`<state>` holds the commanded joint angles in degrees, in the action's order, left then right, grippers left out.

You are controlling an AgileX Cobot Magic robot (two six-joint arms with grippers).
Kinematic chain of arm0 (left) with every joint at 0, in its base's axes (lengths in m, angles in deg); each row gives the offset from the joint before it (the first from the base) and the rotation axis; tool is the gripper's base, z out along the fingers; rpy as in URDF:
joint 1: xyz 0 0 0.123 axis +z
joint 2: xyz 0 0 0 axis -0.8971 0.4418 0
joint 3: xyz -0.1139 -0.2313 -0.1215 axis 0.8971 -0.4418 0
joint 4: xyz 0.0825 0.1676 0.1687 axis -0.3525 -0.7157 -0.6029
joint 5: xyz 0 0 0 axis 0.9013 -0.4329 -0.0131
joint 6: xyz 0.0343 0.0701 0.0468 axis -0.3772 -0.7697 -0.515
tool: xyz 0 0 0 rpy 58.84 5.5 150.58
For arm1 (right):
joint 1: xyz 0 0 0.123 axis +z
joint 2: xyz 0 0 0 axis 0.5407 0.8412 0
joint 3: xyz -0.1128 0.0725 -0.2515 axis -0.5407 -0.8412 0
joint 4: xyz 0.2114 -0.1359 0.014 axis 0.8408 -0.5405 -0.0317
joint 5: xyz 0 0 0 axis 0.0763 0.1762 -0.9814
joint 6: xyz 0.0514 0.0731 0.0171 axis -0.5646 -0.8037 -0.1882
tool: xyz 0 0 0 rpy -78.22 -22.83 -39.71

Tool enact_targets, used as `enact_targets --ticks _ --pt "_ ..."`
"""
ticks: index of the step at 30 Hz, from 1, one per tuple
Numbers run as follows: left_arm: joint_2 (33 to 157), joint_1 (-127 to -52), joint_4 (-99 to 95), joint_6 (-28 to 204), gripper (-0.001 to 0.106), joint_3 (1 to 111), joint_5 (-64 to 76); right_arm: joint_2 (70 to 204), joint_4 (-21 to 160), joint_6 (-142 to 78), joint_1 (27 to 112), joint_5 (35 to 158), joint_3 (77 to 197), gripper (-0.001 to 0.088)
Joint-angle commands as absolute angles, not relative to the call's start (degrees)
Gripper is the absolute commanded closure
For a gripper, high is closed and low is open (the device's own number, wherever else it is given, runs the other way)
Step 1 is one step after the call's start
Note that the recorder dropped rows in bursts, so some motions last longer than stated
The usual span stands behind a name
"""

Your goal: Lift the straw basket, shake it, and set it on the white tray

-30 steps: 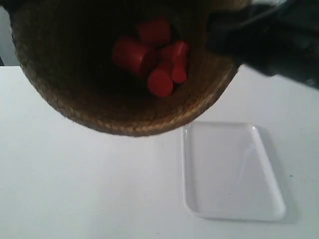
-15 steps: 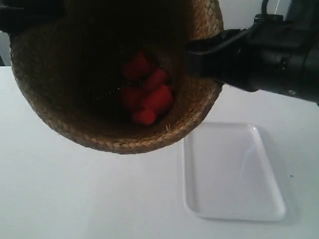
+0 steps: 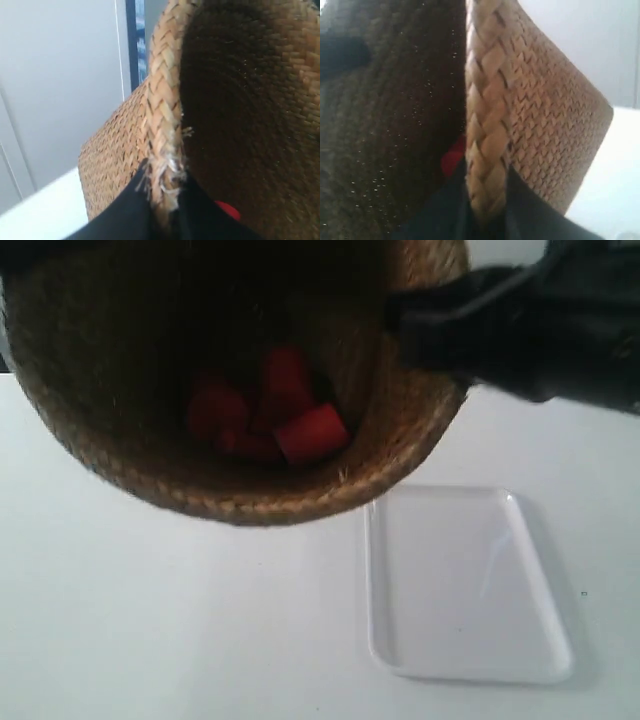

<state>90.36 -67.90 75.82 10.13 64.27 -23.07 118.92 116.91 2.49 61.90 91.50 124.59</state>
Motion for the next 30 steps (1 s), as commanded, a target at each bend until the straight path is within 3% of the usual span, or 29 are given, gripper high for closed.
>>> enact_targets --ticks 5,11,16,23,28,30 --pt "93.00 -67.90 74.88 12.24 0.105 60.32 -22.15 125.01 116.91 2.62 61.90 87.44 118.80 0.0868" --pt "90.99 -67.90 76.95 12.60 0.105 69.02 -19.84 119.40 116.91 0.66 61.90 89.80 124.60 0.0868" --pt "95.17 -67.90 72.25 14.08 0.105 62.92 -24.91 126.02 116.50 3.31 61.90 84.86 120.95 0.0868" --pt "90.03 -67.90 73.68 18.21 0.105 66.26 -24.83 122.01 117.04 0.75 62.04 95.60 127.13 0.0868" --pt "93.44 -67.90 73.03 17.83 0.105 60.92 -20.57 127.59 114.82 1.75 61.46 81.77 120.76 0.0868" --pt "95.14 -67.90 73.52 19.84 0.105 60.47 -22.00 130.68 115.55 1.65 60.57 83.44 121.02 0.0868"
